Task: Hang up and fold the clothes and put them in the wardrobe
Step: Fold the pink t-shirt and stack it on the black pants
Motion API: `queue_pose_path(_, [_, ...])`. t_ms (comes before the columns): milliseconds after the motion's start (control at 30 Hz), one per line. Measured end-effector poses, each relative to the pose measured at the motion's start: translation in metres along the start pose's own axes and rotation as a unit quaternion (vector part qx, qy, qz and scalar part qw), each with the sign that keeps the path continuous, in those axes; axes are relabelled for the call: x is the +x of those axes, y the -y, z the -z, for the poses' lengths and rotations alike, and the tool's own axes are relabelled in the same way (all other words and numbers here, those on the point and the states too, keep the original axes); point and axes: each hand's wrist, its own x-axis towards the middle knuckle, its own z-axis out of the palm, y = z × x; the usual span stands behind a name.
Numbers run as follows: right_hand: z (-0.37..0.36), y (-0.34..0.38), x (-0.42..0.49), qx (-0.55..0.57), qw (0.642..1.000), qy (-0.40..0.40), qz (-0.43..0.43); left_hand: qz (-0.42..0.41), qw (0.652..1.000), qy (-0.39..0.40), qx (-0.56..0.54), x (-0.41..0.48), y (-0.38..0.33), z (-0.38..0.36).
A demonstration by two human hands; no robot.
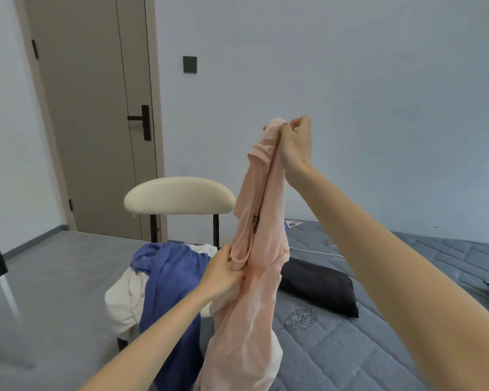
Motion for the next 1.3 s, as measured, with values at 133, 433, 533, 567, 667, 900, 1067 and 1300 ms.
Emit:
queue_pose_path(133, [0.025, -0.005, 0.009, -0.024, 0.999, -0.048, -0.005, 0.030, 0.995, -0.080, -0.043, 0.013, 0.002, 0.019])
queue_pose_path(433, [0.104, -0.033, -0.001, -0.180, 0.982, -0.046, 0.006, -0.033, 0.961, -0.258, -0.090, 0.052, -0.065, 0.090])
queue_pose_path(533, [0.126, -0.033, -0.012, -0.227, 0.973, -0.022, 0.028, -0.069, 0.955, -0.285, -0.052, 0.058, -0.090, 0.098])
queue_pose_path(567, [0.134, -0.032, -0.016, -0.246, 0.969, -0.012, 0.030, -0.082, 0.953, -0.288, -0.043, 0.059, -0.096, 0.099])
queue_pose_path(667, [0.159, -0.027, -0.029, -0.301, 0.953, 0.019, 0.034, -0.111, 0.951, -0.288, -0.036, 0.060, -0.111, 0.095])
queue_pose_path(900, [0.213, -0.001, -0.054, -0.459, 0.880, -0.093, 0.074, -0.223, 0.928, -0.294, -0.045, 0.053, -0.158, 0.077])
queue_pose_path(1067, [0.236, 0.054, -0.055, -0.434, 0.879, -0.182, 0.070, -0.276, 0.913, -0.290, -0.081, 0.056, -0.221, 0.079])
queue_pose_path(1300, [0.251, 0.139, -0.066, -0.394, 0.855, -0.309, 0.137, -0.315, 0.893, -0.281, -0.153, 0.048, -0.297, 0.091])
